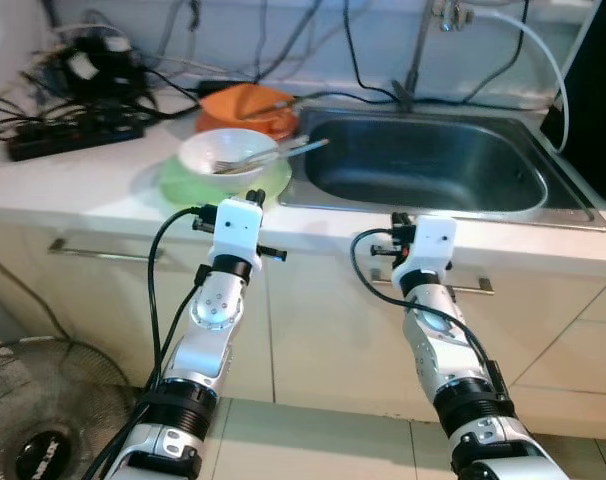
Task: Kitchen organization
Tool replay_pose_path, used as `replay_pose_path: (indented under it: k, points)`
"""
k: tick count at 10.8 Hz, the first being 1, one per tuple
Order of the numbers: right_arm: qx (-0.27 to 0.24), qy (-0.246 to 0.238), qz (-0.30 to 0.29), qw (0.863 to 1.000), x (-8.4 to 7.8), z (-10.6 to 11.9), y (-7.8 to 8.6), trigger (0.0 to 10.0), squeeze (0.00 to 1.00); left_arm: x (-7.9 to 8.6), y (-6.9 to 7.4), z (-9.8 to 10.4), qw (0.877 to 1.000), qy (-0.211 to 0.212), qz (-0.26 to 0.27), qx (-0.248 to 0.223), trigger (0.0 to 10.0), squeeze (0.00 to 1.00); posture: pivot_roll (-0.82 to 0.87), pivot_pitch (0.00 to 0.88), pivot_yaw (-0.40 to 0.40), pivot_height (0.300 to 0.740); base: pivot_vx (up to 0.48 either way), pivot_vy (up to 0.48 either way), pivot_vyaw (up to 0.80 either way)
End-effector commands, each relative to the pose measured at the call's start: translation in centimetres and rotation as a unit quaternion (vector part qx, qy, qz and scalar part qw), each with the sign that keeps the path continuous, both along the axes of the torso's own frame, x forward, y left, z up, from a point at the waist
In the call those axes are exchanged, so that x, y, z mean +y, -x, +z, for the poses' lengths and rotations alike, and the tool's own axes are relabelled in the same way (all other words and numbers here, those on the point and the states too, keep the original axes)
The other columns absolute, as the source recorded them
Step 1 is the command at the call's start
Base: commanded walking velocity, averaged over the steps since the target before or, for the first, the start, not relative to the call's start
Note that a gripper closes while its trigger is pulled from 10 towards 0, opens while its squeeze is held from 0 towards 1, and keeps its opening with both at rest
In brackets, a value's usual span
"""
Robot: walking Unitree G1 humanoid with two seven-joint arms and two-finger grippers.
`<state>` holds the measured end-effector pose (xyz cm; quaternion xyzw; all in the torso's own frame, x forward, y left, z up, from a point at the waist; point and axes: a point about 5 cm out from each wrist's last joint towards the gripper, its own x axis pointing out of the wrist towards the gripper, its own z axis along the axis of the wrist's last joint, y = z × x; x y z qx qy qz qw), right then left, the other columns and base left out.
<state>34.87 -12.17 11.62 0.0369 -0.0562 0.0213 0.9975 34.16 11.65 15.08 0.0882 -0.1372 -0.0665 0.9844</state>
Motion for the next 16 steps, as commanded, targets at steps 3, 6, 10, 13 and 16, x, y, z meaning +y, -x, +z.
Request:
replay_pose_path:
  k: [3,6,10,13,16]
  points:
    - [0.001,0.004,0.001,1.0,-0.15,-0.03,-0.06,10.0,0.0,-0.14,0.11,0.11,1.0,-0.01,-0.002,-0.007,10.0,0.0,0.07,0.0,-0.005,0.74,0.0,-0.224,0.33]
    - [0.003,0.01,0.003,1.0,-0.05,-0.11,-0.01,10.0,0.0,-0.14,0.15,0.12,1.0,-0.01,0.0,-0.007,10.0,0.0,0.08,0.0,-0.008,0.74,0.0,-0.355,0.14]
    - [0.004,0.004,0.006,1.0,0.06,-0.14,0.0,10.0,0.0,-0.09,0.19,0.17,1.0,-0.008,0.002,-0.009,10.0,0.0,0.08,0.0,-0.011,0.74,0.0,-0.327,0.12]
    - [0.004,0.007,0.011,1.0,0.19,-0.13,-0.01,10.0,0.0,0.01,0.18,0.2,1.0,-0.002,0.004,-0.009,10.0,0.0,0.08,0.0,-0.014,0.74,0.0,0.0,0.0]
    - [0.005,0.015,0.01,1.0,0.02,-0.03,-0.13,10.0,0.0,0.14,0.16,0.21,1.0,0.005,0.006,-0.008,10.0,0.0,0.08,0.0,-0.017,0.74,0.0,0.0,0.0]
